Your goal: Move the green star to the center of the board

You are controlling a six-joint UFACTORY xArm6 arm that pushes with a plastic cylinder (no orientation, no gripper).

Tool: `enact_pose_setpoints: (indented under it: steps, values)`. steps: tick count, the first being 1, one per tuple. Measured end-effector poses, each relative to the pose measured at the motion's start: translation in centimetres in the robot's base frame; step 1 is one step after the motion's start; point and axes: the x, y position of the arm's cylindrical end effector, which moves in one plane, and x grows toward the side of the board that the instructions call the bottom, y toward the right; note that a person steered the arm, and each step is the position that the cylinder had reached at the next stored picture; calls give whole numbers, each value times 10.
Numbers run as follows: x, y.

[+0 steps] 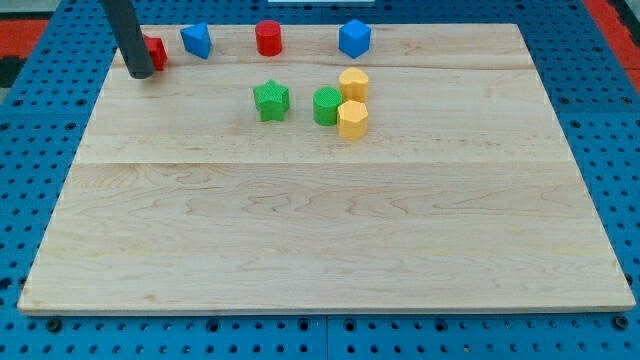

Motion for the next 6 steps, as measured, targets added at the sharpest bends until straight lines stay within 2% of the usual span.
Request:
enact_pose_setpoints:
  steps: [2,3,4,5,6]
  values:
    - [-37,0]
    - [24,7]
    - [47,31]
    - [47,37]
    - [45,103]
